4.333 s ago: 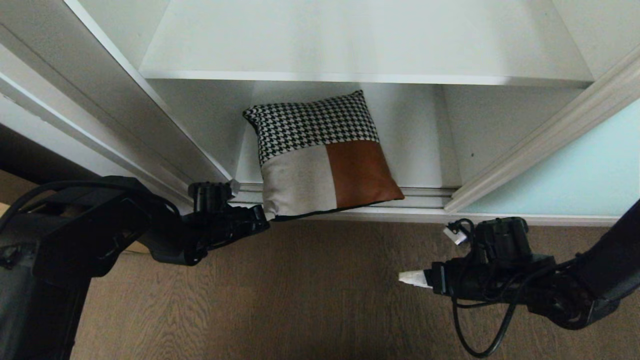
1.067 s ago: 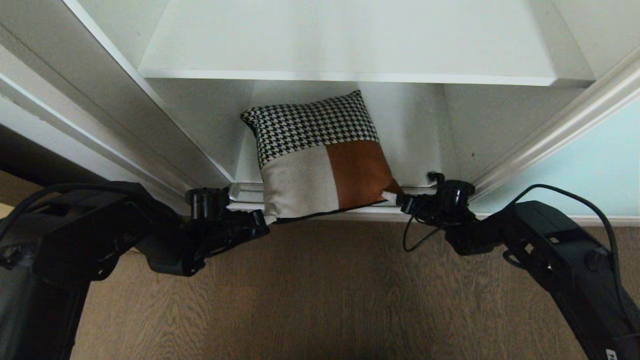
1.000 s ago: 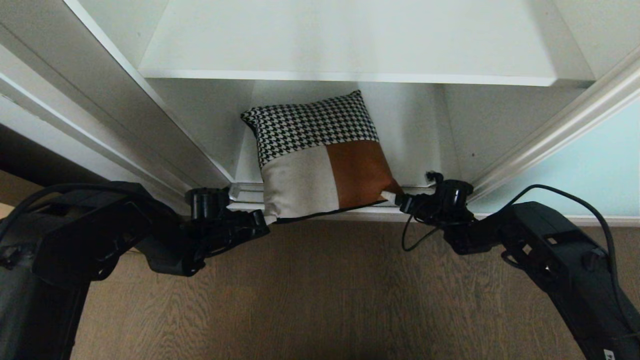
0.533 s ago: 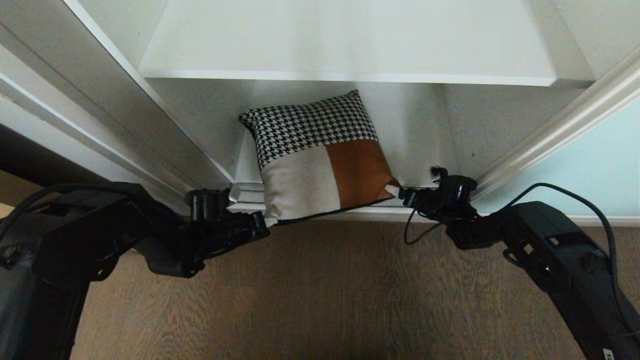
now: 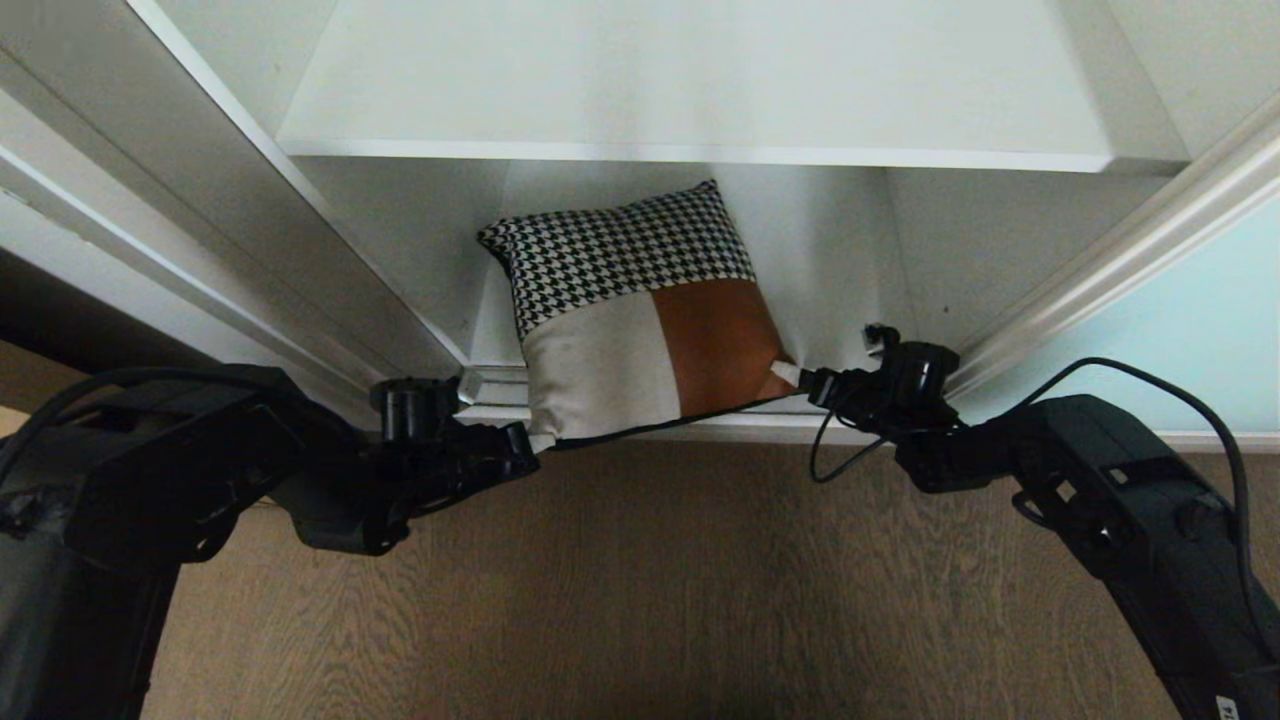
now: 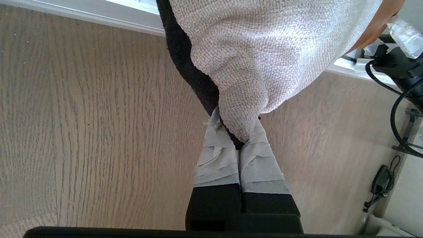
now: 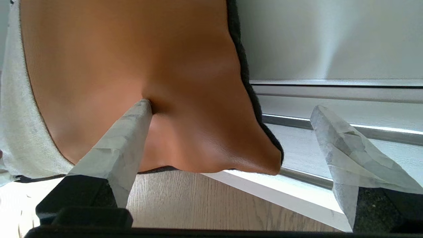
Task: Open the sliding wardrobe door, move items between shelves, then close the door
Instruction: Place the pillow on the higher shelf
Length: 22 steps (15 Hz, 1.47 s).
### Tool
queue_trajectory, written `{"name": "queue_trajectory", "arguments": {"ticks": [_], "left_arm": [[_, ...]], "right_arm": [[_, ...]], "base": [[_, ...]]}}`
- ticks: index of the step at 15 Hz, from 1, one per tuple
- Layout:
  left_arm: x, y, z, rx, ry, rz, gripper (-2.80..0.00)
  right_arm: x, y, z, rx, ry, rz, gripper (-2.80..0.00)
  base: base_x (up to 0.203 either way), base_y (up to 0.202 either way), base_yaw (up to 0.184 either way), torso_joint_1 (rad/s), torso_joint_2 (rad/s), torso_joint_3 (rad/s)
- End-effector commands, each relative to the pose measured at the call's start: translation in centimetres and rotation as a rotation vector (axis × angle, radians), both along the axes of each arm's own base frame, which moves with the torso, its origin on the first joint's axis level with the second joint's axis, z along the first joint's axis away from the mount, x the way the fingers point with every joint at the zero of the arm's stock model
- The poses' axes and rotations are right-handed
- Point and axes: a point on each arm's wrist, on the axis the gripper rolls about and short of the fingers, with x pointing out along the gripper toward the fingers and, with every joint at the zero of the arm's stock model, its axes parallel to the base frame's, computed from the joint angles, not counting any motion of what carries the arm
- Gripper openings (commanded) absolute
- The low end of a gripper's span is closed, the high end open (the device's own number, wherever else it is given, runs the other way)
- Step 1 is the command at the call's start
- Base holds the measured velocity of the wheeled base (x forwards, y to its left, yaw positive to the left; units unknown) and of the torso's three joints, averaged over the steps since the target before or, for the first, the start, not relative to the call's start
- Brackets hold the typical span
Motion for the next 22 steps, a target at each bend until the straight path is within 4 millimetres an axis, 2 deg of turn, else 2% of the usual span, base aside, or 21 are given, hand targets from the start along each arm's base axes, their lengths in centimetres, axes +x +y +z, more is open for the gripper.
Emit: {"name": "queue_trajectory", "arguments": {"ticks": [1,9,13,17,20,22], "left_arm": [[0.1,0.0,-0.1,-0.004,0.001,-0.002,-2.8],[0.6,-0.1,-0.7,-0.003,0.007,0.003,-2.8],[0.8,-0.2,-0.8,0.014,0.014,0.044,-2.8],[0.6,-1.5,-0.7,0.044,0.044,0.075,-2.8],[0.6,-1.5,0.8,0.062,0.007,0.152,-2.8],[0.7,-2.4,1.4,0.076,0.021,0.16,-2.8]], "right_arm": [[0.0,0.1,0.3,0.019,0.004,0.004,-2.8],[-0.8,1.3,-0.9,0.03,0.095,0.029,-2.8],[-1.8,1.2,-0.6,0.026,0.132,0.046,-2.8],[-5.4,0.8,0.9,0.025,0.193,0.174,-2.8],[-7.6,1.2,3.4,0.029,0.16,0.231,-2.8],[-9.1,1.5,5.4,0.029,0.143,0.248,-2.8]], "base": [[0.0,0.0,0.0,0.0,0.0,0.0],[0.0,0.0,0.0,0.0,0.0,0.0],[0.0,0.0,0.0,0.0,0.0,0.0],[0.0,0.0,0.0,0.0,0.0,0.0],[0.0,0.0,0.0,0.0,0.0,0.0],[0.0,0.0,0.0,0.0,0.0,0.0]]}}
